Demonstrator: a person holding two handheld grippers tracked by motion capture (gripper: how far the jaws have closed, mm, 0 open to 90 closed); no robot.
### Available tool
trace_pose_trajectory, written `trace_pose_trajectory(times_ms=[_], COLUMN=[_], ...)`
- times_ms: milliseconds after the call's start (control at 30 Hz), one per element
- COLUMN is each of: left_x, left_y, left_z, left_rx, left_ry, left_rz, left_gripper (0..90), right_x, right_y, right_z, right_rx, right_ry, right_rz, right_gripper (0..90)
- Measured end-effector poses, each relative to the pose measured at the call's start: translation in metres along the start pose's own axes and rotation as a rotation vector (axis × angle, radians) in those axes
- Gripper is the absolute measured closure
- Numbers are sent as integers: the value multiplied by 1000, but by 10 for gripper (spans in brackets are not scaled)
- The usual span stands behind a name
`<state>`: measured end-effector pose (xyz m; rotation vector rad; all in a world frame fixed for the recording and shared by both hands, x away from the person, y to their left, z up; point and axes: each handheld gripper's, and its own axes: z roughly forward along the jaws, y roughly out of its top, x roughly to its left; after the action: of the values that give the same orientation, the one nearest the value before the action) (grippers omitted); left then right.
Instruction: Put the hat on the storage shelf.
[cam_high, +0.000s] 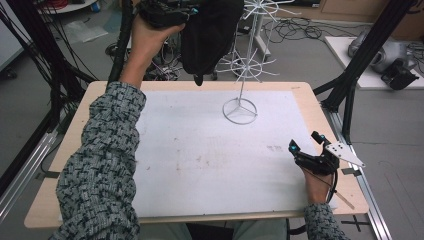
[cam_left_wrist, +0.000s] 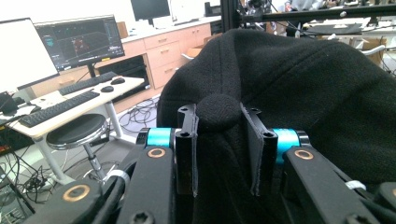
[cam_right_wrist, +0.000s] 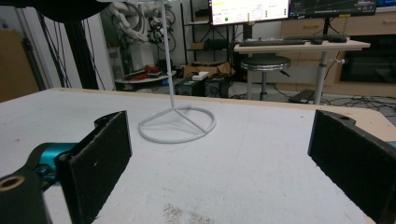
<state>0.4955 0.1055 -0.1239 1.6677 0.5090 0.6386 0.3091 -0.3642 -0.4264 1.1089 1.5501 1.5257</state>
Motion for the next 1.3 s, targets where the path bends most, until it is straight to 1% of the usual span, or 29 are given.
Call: trace_pose_trajectory(times_ms=[133, 400, 667, 767, 900, 1033, 1200, 1300], left_x=[-1, -1, -1, -1, -2, -3, -3, -2], left_y=[-2, -5, -7, -8, -9, -10, -9, -8], left_z=[2, 5, 8, 8, 9, 11, 9, 7], left_rx=[19, 71, 98, 113, 139, 146, 132, 131], left_ry=[-5, 4, 13, 21, 30, 31, 25, 29], left_rz=[1, 21, 27, 31, 50, 58, 56, 58], left_gripper=[679, 670, 660, 642, 627, 616, 630, 627], right_x=[-1, -1, -1, -1, -1, -1, -1, -1], right_y=[0, 0, 0, 0, 0, 0, 0, 0], right_z=[0, 0, 1, 0, 0, 0, 0, 0], right_rx=[-2, -6, -8, -7, -6, -7, -8, -6], right_ry=[-2, -2, 0, 0, -2, 0, -2, 2], right_rz=[-5, -4, -4, -2, 4, 7, 5, 0], right_gripper=[53, 53, 53, 53, 53, 53, 53, 53])
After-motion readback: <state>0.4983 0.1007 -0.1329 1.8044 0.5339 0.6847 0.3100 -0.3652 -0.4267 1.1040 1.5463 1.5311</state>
